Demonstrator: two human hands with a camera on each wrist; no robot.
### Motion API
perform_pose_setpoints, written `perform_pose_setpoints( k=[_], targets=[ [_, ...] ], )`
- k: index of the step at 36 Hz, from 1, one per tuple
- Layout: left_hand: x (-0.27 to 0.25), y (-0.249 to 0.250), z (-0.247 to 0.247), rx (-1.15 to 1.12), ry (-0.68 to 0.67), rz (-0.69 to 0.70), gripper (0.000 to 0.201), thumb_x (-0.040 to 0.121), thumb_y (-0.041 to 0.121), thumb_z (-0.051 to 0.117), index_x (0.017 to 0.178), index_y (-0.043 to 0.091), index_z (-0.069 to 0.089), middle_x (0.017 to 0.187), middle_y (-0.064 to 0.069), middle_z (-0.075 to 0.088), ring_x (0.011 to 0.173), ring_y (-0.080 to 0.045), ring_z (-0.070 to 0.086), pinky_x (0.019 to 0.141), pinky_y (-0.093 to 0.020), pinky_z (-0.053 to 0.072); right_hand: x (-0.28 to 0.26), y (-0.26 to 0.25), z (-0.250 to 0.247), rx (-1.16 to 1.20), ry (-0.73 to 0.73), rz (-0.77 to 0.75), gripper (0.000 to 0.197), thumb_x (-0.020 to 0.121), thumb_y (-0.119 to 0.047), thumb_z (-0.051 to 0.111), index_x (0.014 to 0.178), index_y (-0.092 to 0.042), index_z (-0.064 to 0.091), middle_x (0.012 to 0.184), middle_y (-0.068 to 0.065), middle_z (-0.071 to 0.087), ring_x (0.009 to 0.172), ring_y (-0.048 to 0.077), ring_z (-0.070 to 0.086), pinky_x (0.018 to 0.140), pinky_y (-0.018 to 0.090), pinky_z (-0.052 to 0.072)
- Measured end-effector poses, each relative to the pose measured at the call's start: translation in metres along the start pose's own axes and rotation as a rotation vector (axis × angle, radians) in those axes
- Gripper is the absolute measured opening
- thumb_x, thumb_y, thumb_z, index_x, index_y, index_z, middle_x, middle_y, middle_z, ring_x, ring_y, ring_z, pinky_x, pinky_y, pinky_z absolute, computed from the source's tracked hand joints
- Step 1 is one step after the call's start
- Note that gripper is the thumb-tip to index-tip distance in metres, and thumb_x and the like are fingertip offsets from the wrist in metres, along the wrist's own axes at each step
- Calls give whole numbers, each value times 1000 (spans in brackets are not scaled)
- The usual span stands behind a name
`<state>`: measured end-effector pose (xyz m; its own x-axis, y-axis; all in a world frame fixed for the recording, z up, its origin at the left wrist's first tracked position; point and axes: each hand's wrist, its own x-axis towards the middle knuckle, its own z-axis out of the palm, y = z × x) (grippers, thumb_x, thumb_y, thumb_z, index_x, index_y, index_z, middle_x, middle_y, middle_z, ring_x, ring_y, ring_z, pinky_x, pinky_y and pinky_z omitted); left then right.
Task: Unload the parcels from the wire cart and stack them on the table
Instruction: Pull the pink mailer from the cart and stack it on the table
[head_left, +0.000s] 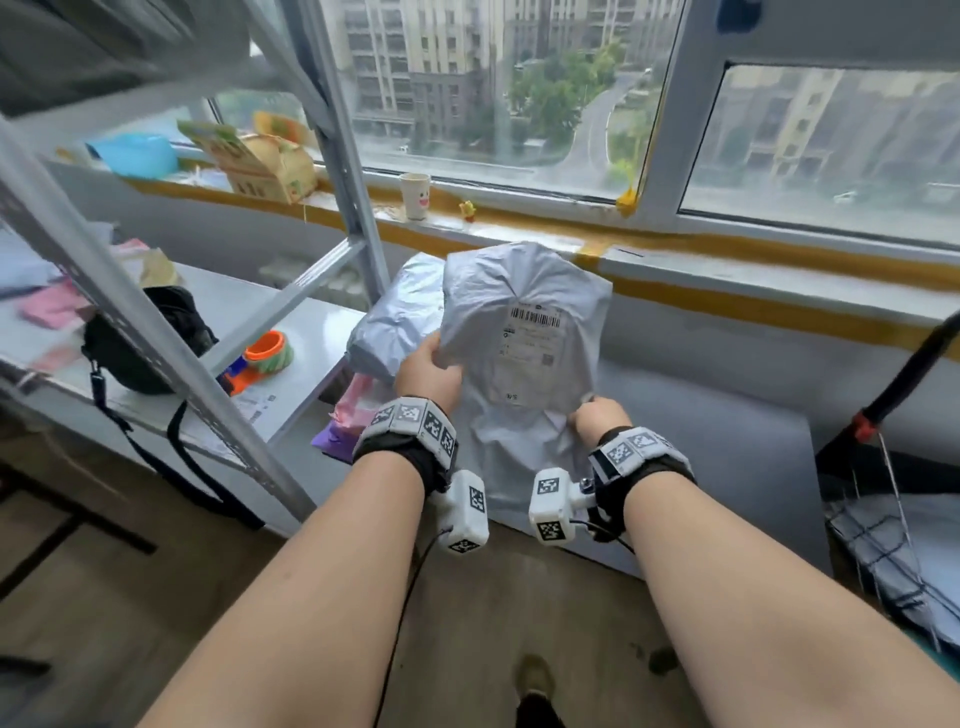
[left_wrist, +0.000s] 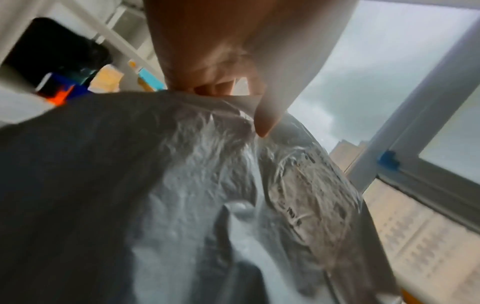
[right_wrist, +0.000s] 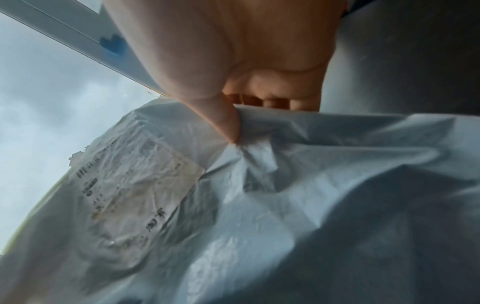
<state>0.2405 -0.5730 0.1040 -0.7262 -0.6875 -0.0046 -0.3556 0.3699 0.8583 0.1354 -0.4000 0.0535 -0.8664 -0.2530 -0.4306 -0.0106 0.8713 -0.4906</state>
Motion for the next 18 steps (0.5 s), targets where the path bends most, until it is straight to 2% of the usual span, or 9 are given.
perform_pose_setpoints(
  k=[3, 6, 8, 11, 12, 15, 18],
  targets=[
    [32, 5, 0, 158, 7, -45, 67, 83, 10, 52, 145, 32, 36, 122, -10, 62, 110, -31, 58, 96, -35, 46, 30, -23, -3, -79, -38, -40, 39, 102, -8, 32, 135, 3, 49, 139, 21, 48, 130, 32, 44, 102, 30, 35],
    [68, 13, 4, 279, 31, -91, 76, 85, 11, 54, 151, 23, 18, 137, -16, 48, 121, -34, 50, 99, -38, 41, 61, -55, -10, -179, -60, -85, 40, 101, -6, 34, 139, 2, 46, 141, 20, 47, 131, 32, 44, 103, 32, 36],
    [88, 14, 6, 331, 59, -106, 78, 83, 10, 55, 150, 18, 17, 139, -18, 44, 124, -35, 46, 100, -39, 40, 79, -76, -14, -251, -68, -126, 44, 99, -4, 40, 142, 0, 42, 143, 18, 46, 131, 32, 45, 104, 35, 38],
    [114, 12, 3, 370, 94, -98, 81, 81, 7, 55, 150, 17, 15, 139, -18, 42, 125, -34, 45, 102, -40, 40, 100, -103, -17, -339, -119, -156, 54, 98, -6, 43, 148, 4, 25, 145, 19, 43, 131, 33, 45, 104, 38, 39],
    [121, 10, 0, 393, 102, -93, 81, 81, 7, 55, 150, 17, 15, 139, -18, 40, 125, -35, 44, 103, -40, 39, 104, -111, -18, -363, -135, -164, 52, 99, -6, 41, 148, 5, 25, 144, 19, 43, 131, 33, 45, 104, 38, 38],
    [144, 4, -9, 457, 110, -61, 82, 81, 6, 55, 150, 20, 14, 137, -18, 38, 125, -36, 43, 105, -41, 37, 119, -131, -16, -424, -164, -176, 39, 102, -9, 34, 137, 4, 44, 142, 17, 47, 130, 31, 46, 103, 34, 37],
    [172, 0, -17, 486, 95, -47, 80, 81, 5, 53, 150, 23, 17, 136, -16, 39, 123, -35, 44, 105, -41, 38, 127, -150, -13, -458, -180, -190, 38, 103, -11, 33, 136, 2, 48, 142, 17, 47, 130, 30, 46, 104, 34, 37]
  ],
)
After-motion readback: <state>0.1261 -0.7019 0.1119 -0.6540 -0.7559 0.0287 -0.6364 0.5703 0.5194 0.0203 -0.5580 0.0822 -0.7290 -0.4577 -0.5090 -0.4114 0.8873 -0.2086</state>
